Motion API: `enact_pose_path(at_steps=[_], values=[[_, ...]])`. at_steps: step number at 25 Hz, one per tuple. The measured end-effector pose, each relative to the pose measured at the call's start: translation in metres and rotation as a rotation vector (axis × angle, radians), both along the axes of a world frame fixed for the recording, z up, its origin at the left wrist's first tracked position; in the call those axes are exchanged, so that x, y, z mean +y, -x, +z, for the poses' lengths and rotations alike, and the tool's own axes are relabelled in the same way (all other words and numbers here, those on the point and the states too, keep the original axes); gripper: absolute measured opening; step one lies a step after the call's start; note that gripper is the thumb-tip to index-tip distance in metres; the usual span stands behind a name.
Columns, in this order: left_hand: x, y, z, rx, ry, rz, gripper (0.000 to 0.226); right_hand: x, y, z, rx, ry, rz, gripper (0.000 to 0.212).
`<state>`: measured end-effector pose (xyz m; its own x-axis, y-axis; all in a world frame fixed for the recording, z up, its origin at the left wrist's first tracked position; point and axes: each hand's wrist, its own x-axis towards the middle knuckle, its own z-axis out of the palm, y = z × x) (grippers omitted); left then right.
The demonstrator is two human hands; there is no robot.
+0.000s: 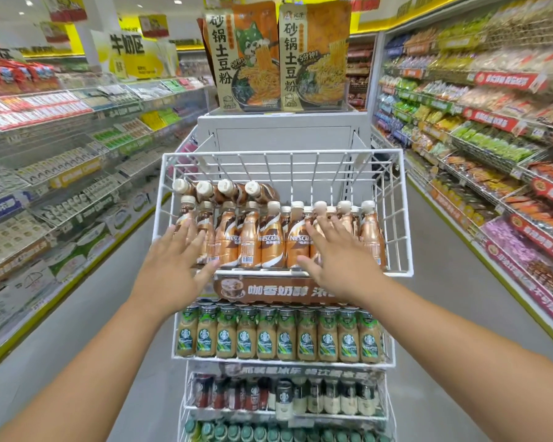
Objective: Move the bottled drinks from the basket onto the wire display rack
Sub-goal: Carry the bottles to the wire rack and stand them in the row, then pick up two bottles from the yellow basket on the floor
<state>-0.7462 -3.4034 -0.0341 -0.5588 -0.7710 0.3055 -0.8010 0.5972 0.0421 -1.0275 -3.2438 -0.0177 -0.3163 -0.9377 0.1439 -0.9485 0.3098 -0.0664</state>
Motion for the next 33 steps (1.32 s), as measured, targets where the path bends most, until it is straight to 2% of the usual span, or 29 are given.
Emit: enact_pose_path(at_steps=[9,17,27,33], values=[[0.044,-0.042,0.013,-0.012,0.020,-0.270,0.079,0.092,-0.113,0.014,0.026,0.003,-0.182,0.078],[0.132,0.005,0.009,-0.017,-0.024,-0.560,0.082,0.220,-0.131,0.021,0.003,0.007,-0.463,0.076],[0.314,0.087,0.006,-0.028,-0.002,-0.915,0.079,0.422,-0.140,0.003,0.007,0.042,-0.803,0.076],[0.485,0.116,-0.008,-0.065,0.028,-1.107,0.079,0.596,-0.162,-0.017,0.002,0.053,-0.982,0.076]])
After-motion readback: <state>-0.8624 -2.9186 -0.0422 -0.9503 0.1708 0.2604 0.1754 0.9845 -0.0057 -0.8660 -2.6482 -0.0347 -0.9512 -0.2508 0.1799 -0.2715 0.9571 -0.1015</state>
